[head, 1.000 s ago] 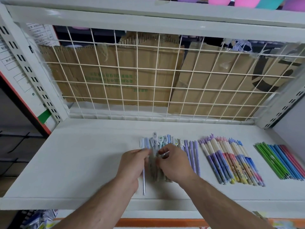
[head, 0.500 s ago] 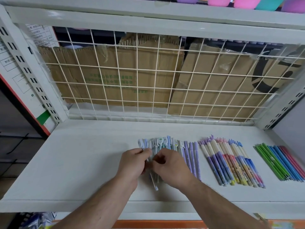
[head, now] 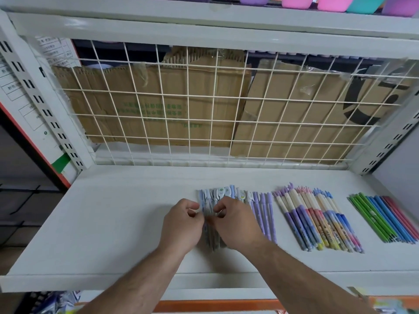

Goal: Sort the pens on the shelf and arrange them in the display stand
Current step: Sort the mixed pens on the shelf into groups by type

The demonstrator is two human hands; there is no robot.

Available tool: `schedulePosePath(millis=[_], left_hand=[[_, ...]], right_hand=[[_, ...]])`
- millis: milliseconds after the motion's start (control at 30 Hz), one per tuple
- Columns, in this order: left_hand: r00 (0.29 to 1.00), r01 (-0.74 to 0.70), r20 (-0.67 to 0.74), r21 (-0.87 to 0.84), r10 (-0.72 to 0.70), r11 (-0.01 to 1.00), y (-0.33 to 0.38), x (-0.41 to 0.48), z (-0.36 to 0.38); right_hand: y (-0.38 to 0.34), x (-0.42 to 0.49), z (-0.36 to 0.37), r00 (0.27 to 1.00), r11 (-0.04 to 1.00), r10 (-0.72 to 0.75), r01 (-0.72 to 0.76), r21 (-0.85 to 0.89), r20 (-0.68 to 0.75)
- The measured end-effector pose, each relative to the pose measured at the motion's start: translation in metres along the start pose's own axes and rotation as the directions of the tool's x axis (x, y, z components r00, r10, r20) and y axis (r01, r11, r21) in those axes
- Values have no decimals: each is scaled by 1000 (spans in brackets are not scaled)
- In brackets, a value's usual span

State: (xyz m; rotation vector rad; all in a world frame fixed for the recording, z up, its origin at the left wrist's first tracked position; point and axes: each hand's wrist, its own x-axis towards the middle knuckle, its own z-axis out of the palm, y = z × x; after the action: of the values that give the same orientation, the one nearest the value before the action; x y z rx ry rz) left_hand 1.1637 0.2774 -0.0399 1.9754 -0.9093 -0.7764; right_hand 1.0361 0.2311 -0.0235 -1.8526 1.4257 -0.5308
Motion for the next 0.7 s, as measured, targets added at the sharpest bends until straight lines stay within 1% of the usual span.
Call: schedulePosePath(millis=[67,167,233,333,400,467,533,700], left_hand=[[1000,-30,-1,44,31,999,-4,-1,0],[998,-59,2,109,59,992,-6,-4,0],[997,-72,-1,128,73,989,-7,-7,2],[993,-108,-24,183,114,977,-6,-17,4],[989,-127,-38,235,140,964,-5,-26,5],[987,-133,-45,291,153,947,-5,-35,3],[987,-122,-55,330,149,936,-6,-41,2],[989,-98,-68,364,132,926,-9,-48,0]], right_hand=[[3,-5,0,1000,999,-7,6,-34,-27],[10,-15,-5,997,990,-48,40,-133,-59],[16,-21,-13,990,964,-117,93,-248,-83],[26,-32,-28,962,893,-252,189,-409,-107],[35,-37,-36,942,871,-313,236,-430,-118],[41,-42,-41,931,863,-344,263,-432,-120],[44,-46,-45,934,857,-345,273,-437,-92],[47,-51,-47,943,855,-333,292,-429,-22]])
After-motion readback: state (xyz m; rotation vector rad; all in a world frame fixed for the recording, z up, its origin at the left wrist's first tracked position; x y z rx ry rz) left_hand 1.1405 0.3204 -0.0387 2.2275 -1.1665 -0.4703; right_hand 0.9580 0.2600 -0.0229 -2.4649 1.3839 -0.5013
